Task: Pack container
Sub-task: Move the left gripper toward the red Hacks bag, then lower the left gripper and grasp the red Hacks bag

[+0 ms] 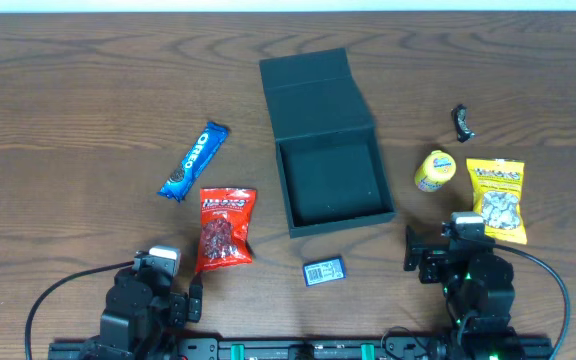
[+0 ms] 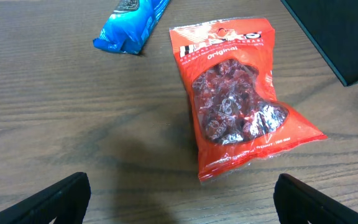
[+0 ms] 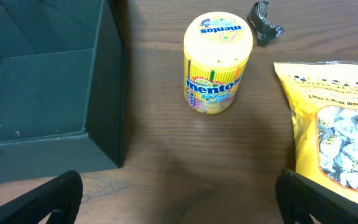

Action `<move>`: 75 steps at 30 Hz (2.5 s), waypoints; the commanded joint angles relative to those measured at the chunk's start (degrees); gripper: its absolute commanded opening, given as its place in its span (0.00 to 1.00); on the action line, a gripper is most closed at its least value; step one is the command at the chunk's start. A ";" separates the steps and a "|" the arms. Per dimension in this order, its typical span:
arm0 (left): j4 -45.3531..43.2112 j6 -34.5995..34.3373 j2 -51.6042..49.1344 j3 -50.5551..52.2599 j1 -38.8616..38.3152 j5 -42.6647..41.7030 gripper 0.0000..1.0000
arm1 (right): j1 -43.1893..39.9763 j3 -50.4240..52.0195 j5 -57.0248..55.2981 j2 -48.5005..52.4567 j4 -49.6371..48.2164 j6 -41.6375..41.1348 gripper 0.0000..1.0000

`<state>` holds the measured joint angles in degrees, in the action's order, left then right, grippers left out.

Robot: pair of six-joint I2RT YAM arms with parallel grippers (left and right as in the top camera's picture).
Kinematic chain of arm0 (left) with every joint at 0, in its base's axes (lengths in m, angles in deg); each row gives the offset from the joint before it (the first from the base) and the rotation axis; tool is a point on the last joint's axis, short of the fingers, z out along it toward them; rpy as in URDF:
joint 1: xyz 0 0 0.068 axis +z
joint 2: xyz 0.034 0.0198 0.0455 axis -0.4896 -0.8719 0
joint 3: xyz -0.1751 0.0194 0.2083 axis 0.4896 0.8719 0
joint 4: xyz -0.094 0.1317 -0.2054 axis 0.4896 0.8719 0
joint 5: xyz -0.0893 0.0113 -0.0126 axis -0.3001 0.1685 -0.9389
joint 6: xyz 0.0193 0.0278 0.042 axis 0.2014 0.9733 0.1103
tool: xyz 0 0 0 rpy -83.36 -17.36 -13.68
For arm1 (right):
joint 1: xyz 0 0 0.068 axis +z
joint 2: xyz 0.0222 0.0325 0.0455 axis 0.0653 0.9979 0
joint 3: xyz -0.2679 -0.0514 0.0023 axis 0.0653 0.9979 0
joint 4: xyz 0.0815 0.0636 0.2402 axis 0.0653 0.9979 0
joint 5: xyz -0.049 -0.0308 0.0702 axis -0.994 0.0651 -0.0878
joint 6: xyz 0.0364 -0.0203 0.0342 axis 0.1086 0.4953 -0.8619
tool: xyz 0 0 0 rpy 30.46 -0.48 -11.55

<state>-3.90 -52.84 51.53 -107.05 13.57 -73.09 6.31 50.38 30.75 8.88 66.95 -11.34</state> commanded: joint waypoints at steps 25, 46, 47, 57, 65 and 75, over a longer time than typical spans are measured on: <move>-7.30 -1.01 0.33 -0.59 0.35 -8.68 0.95 | 0.48 -0.04 0.28 0.11 0.15 0.68 0.99; -8.35 -5.49 -23.85 -25.57 0.35 -13.51 0.95 | 0.50 -38.34 6.58 4.50 24.20 -2.36 0.99; -7.23 -5.49 -26.32 -27.82 0.35 -13.97 0.95 | 0.50 -40.11 8.22 5.07 24.76 -3.52 0.99; -5.53 -5.84 -36.46 -35.65 0.35 -32.70 0.95 | 0.48 -43.74 19.28 5.27 27.93 -7.93 0.99; 1.57 -17.99 -42.71 -35.78 0.35 -13.70 0.95 | 0.48 -46.45 12.87 12.90 36.63 -12.07 0.99; 1.29 -18.93 -65.02 -35.76 0.31 -12.41 0.95 | 0.48 -57.53 2.38 42.73 53.00 -13.51 0.99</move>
<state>-2.24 -70.81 -9.12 -142.17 13.57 -87.51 6.47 -5.46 36.26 46.82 119.34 -23.93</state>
